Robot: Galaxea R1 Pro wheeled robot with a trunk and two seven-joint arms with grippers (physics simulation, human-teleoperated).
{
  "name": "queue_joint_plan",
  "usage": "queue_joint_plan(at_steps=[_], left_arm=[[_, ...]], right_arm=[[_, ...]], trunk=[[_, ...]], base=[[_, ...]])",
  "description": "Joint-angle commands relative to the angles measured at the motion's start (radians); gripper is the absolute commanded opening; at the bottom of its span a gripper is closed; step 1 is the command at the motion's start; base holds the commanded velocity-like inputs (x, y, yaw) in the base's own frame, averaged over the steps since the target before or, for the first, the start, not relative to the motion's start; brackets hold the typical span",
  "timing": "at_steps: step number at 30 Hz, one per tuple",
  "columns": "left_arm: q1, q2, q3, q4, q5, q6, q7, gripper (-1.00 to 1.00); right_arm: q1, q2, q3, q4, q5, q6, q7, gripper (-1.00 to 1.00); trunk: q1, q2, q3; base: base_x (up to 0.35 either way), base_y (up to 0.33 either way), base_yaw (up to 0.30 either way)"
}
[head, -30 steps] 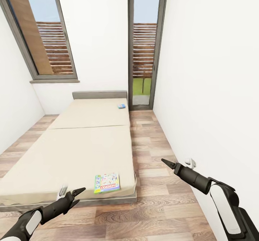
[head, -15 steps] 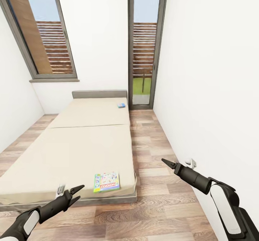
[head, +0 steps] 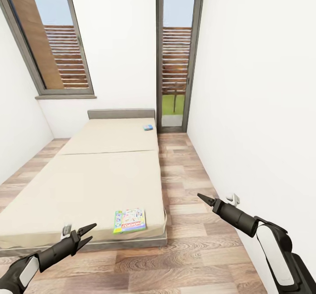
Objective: Put all the toys in the child's room - the three board games (two on the bed and one on the table), the two jigsaw puzzles on the table, and the tennis ball on the table - inside the toy box on the table in the child's room.
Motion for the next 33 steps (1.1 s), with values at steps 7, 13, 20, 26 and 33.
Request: queue_joint_plan(at_steps=[7, 13, 20, 26, 33], left_arm=[[-0.001, 0.002, 0.002, 0.000, 0.002, 0.007, -0.002, 1.00], [-0.001, 0.001, 0.002, 0.000, 0.002, 0.007, 0.000, 1.00], [-0.001, 0.001, 0.001, 0.000, 0.001, 0.007, 0.001, 1.00], [-0.001, 0.002, 0.001, 0.000, 0.000, 0.007, 0.002, 1.00], [-0.001, 0.003, 0.001, 0.000, -0.002, 0.006, 0.007, 1.00]], right_arm=[[-0.001, 0.000, -0.001, 0.001, 0.001, 0.007, 0.003, 1.00], [-0.001, 0.000, -0.001, 0.001, 0.001, 0.007, 0.001, 1.00], [-0.001, 0.000, 0.000, 0.001, 0.001, 0.007, 0.000, 1.00], [-0.001, 0.000, 0.001, 0.001, 0.001, 0.007, -0.001, 1.00], [-0.001, 0.000, 0.001, 0.001, 0.002, 0.007, -0.001, 1.00]], trunk=[[0.027, -0.050, -0.023], [0.050, -0.092, -0.042], [0.077, -0.141, -0.064], [0.100, -0.183, -0.083], [0.127, -0.232, -0.104]], base=[[0.000, 0.000, 0.000], [0.000, 0.000, 0.000], [0.000, 0.000, 0.000], [0.000, 0.000, 0.000], [0.000, 0.000, 0.000]])
